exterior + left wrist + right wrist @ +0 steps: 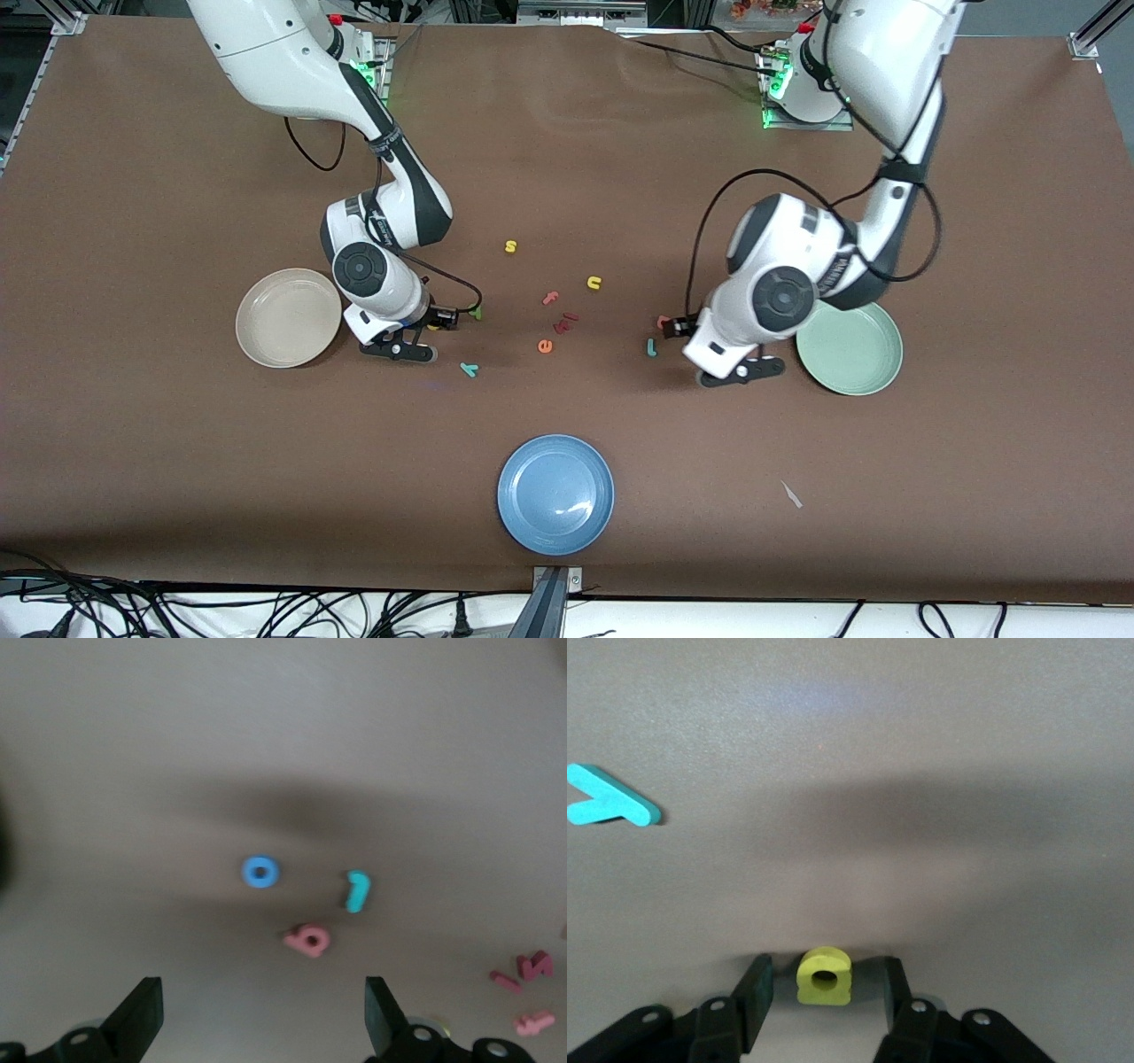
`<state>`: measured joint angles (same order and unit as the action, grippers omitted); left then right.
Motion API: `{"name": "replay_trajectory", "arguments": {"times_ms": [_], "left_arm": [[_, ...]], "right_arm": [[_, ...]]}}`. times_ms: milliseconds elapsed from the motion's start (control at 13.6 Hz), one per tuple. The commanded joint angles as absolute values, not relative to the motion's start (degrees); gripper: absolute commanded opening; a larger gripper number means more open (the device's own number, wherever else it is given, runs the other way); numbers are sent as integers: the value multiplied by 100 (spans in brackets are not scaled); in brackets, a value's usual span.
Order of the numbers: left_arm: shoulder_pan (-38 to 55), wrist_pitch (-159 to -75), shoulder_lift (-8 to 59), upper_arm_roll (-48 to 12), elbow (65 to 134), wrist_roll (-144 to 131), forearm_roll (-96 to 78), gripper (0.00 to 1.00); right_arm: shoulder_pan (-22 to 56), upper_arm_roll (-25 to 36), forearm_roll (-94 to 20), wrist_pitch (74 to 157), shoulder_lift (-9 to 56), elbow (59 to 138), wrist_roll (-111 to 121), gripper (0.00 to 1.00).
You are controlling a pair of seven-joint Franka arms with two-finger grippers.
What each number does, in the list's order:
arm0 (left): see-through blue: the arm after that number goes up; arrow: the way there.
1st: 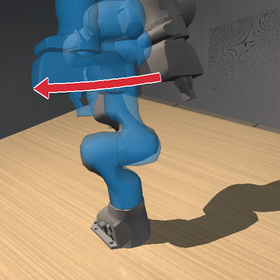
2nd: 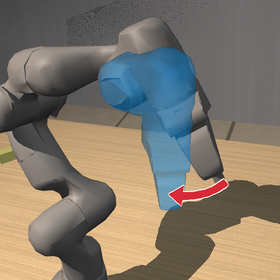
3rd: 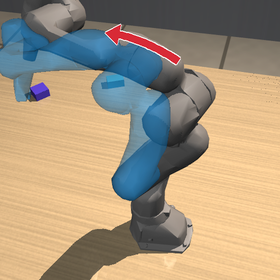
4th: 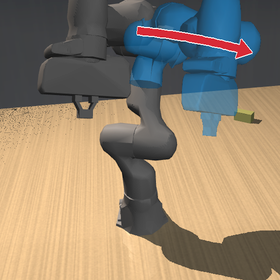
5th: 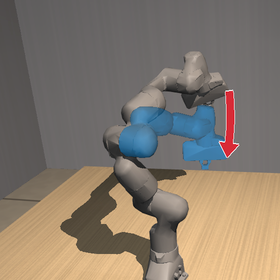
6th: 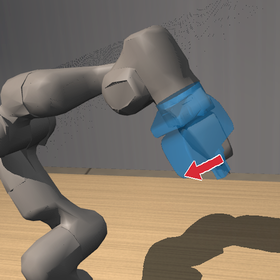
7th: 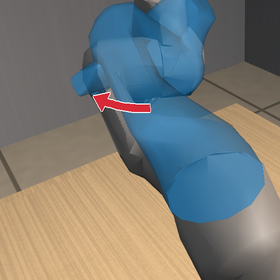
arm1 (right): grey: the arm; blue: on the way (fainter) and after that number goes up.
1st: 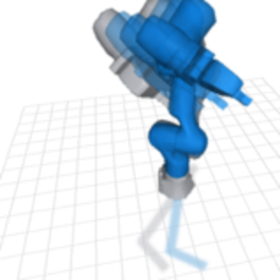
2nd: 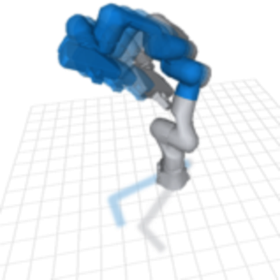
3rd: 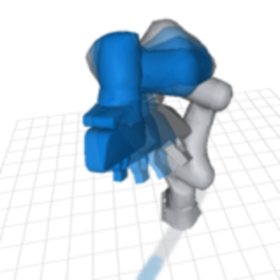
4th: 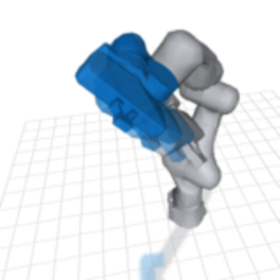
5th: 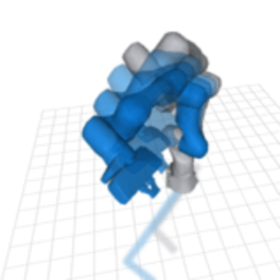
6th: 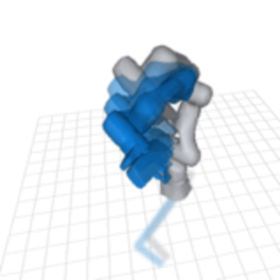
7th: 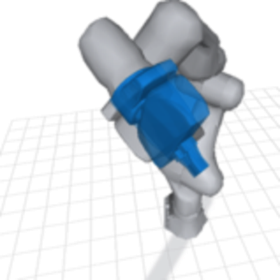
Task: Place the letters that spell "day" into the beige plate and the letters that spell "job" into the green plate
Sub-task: 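Grasp the yellow letter with the right gripper while the left gripper reaches letters, then carry the yellow letter to the cream plate while the left gripper nears pink b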
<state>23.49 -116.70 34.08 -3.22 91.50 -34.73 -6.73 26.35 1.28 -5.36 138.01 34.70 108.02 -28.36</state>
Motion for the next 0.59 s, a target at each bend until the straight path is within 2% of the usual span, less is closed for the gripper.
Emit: {"name": "replay_trajectory", "arguments": {"times_ms": [0,147,220,294,441,514], "left_arm": [[2714,-12627,2953,-237,10228,-3656,-826,99],[2829,-13216,3111,-237,10528,-3691,-782,93],[2856,-13480,3155,-237,10677,-3691,-756,92],[2856,-13552,3216,-237,10722,-3665,-738,92],[2865,-13562,3304,-237,10696,-3604,-686,78],[2865,-13562,3348,-237,10679,-3604,-633,78]], "right_arm": [[2584,105,-650,13896,3445,10863,-2698,49],[2575,105,-650,13896,3445,10863,-2698,40],[2575,105,-650,13896,3454,10863,-2698,32],[2575,97,-659,13887,3463,10863,-2698,27],[2575,97,-764,13887,3463,10863,-2698,19],[2584,97,-817,13869,3463,10846,-2698,15]]}}
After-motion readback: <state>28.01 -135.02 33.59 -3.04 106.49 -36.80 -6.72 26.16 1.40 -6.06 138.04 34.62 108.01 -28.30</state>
